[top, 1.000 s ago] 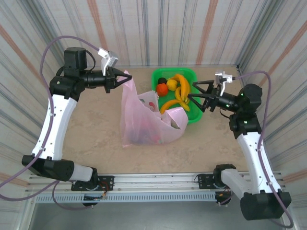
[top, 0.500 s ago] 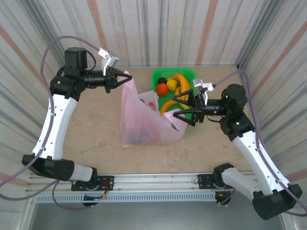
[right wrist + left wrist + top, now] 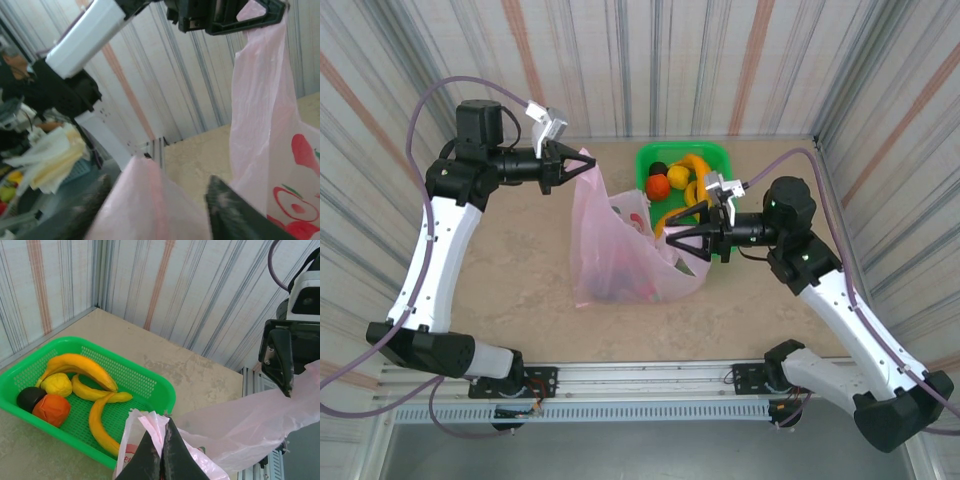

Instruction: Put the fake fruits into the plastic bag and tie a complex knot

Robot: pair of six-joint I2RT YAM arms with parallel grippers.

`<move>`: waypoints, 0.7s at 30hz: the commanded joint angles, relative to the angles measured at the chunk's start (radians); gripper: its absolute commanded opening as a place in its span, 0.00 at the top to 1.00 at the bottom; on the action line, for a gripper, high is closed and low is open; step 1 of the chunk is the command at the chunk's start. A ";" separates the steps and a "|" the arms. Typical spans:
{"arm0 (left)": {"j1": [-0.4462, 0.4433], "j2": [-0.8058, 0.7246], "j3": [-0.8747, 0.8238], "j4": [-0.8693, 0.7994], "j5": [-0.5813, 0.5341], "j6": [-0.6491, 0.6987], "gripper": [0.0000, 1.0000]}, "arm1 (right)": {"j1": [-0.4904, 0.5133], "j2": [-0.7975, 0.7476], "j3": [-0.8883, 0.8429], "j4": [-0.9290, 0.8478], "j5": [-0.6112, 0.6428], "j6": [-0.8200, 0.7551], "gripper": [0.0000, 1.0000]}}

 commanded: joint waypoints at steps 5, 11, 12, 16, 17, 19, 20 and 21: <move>0.006 -0.034 -0.012 0.024 0.073 0.005 1.00 | 0.007 0.013 0.131 0.011 0.188 -0.012 0.87; 0.006 -0.055 -0.031 0.019 0.093 0.024 1.00 | 0.005 0.056 0.180 -0.051 0.351 -0.068 1.00; 0.006 -0.055 -0.031 0.017 0.094 0.025 1.00 | 0.004 0.063 0.187 -0.057 0.356 -0.076 1.00; 0.006 -0.055 -0.029 0.017 0.096 0.026 1.00 | -0.001 0.097 0.239 -0.076 0.383 -0.107 1.00; 0.006 -0.055 -0.027 0.017 0.098 0.026 1.00 | -0.003 0.105 0.260 -0.089 0.399 -0.121 1.00; 0.006 -0.054 -0.023 0.017 0.107 0.027 1.00 | -0.016 0.112 0.296 -0.106 0.439 -0.140 1.00; 0.006 -0.054 -0.020 0.017 0.111 0.025 1.00 | -0.028 0.111 0.304 -0.111 0.464 -0.144 1.00; 0.006 -0.051 -0.019 0.016 0.117 0.025 1.00 | -0.045 0.108 0.305 -0.116 0.500 -0.145 1.00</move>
